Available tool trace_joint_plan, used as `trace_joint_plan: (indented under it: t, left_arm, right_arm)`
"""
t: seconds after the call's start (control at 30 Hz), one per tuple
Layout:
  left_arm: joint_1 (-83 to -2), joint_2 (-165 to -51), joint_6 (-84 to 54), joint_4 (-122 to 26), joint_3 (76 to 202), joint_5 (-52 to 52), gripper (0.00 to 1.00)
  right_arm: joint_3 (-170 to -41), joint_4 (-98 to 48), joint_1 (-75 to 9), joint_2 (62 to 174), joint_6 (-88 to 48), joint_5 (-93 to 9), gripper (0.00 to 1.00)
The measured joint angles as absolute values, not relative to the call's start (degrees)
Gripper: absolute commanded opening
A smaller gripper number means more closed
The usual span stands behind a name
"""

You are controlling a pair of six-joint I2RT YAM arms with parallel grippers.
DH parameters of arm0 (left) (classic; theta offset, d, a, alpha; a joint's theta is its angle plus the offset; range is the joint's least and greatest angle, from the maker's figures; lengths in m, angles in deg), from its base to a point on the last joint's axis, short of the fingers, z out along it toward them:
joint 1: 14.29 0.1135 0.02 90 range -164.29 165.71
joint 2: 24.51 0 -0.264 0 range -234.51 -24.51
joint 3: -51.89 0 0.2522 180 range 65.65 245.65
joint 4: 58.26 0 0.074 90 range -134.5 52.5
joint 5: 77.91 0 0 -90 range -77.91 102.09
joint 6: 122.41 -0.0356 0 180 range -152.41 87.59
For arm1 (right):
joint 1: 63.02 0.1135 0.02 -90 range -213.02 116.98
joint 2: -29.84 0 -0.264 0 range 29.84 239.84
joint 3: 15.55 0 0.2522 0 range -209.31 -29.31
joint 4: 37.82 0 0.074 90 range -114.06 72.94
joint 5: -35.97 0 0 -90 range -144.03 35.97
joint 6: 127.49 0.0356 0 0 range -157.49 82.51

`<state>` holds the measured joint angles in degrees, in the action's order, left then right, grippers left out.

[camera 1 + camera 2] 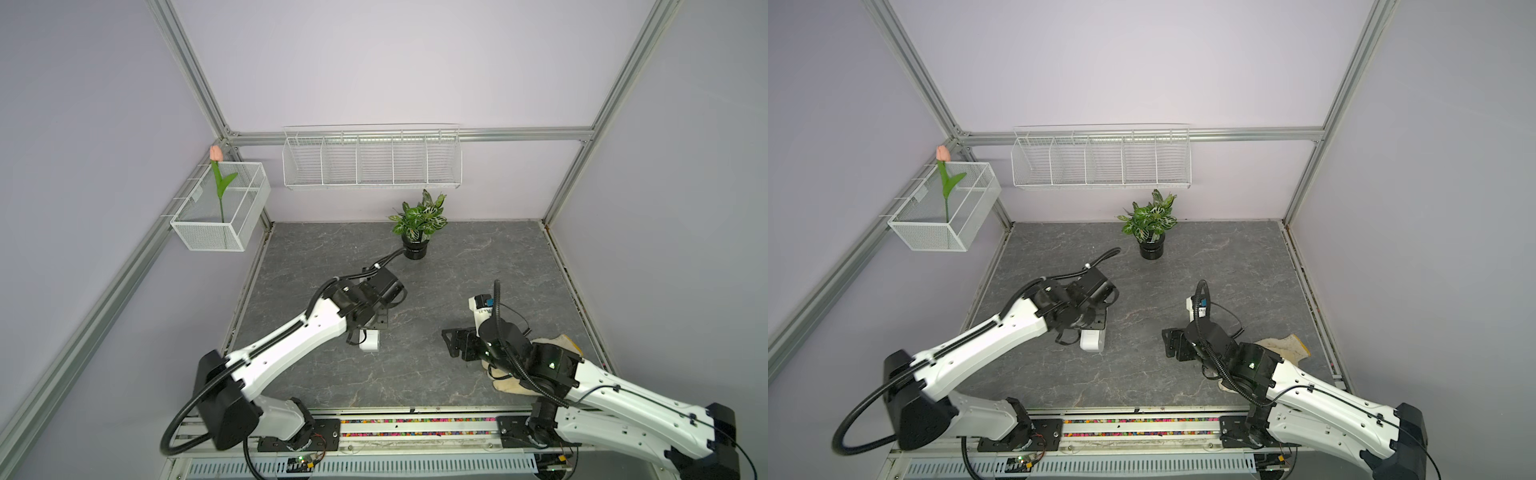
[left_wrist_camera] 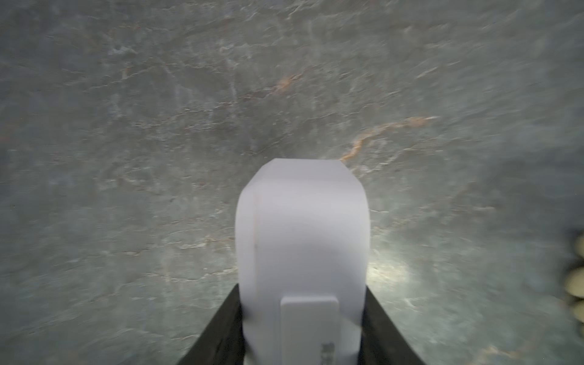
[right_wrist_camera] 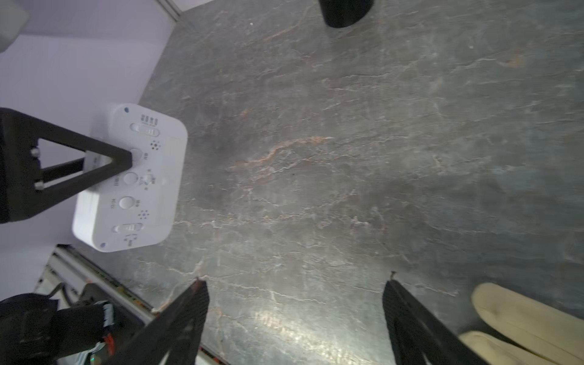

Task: Insert the battery into the alarm
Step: Adjust the alarm at the center of the board.

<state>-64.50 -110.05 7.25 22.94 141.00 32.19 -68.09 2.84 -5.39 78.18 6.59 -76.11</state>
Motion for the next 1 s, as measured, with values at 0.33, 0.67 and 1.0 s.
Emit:
trace_joint_plan:
  t: [0.33, 0.67, 1.0]
  left_arm:
    - [-64.7, -134.6, 7.2, 39.9, 155.8, 48.2, 0.25]
    - [-67.7, -146.4, 7.8, 41.4, 158.9, 52.7, 0.36]
    - [-70.5, -149.3, 7.1, 41.0, 159.6, 52.8, 0.42]
  right_arm:
    - [-68.1, 8.0, -8.3, 76.6, 6.6, -77.7, 0.89]
    - [-67.1, 9.9, -9.7, 74.2, 6.9, -77.8, 0.89]
    - [-63.5, 10.0, -10.2, 74.1, 8.0, -77.8, 0.89]
